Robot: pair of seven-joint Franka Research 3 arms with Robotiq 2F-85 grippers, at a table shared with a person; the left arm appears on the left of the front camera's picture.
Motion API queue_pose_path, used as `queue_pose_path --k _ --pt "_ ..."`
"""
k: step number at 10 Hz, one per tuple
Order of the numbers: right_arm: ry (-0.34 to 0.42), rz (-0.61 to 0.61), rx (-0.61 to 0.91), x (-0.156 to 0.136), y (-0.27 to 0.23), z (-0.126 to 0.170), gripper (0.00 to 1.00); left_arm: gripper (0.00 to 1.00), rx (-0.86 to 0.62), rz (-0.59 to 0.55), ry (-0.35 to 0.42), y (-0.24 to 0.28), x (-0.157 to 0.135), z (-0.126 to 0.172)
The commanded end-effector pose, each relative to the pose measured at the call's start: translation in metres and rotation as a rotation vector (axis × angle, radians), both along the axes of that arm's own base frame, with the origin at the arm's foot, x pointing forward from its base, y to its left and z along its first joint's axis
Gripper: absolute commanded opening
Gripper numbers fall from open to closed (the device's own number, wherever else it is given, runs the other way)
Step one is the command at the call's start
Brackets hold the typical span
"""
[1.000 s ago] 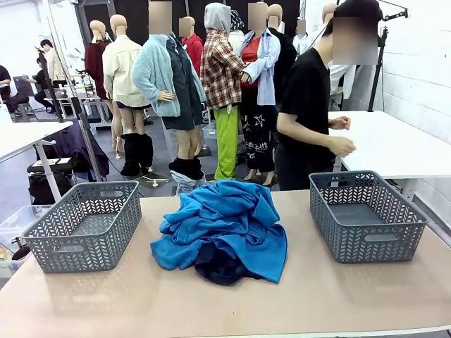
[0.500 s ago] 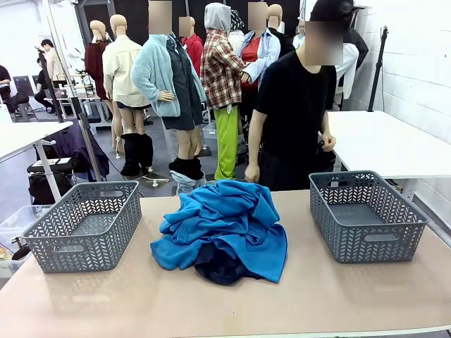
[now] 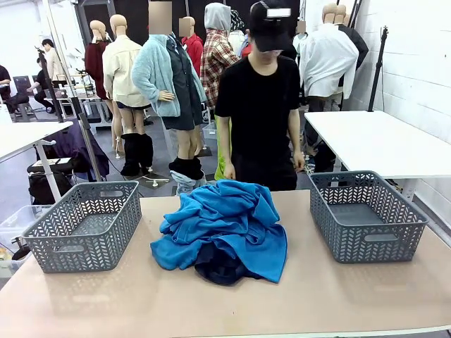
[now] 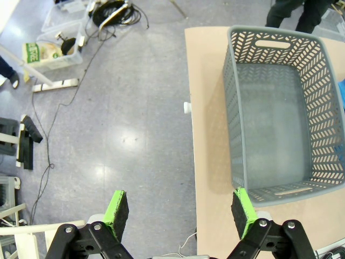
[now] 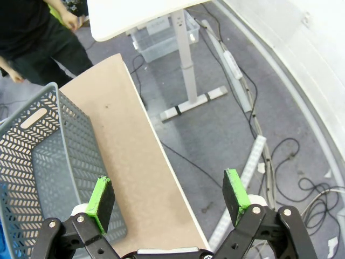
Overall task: Sort the tops and bottoms.
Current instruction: Lift clothes from the center of the table with your left hand.
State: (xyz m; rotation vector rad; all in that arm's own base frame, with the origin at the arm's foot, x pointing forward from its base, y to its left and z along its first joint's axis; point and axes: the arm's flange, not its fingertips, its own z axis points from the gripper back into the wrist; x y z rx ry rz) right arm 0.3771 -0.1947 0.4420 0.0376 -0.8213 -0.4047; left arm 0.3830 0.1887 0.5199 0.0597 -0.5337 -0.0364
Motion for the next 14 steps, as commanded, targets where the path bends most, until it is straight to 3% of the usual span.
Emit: queue_pose_path --k 1,14 --pt "0.006 -0.020 0.010 0.0015 0.0033 -0.0005 1.00 1.00 -0.010 -0.004 -0.005 0.0008 -0.0026 -0.0008" --pt "0.006 -0.020 0.010 0.0015 0.0033 -0.0005 1.00 1.00 -0.010 -0.004 -0.005 0.0008 -0.0026 -0.0008"
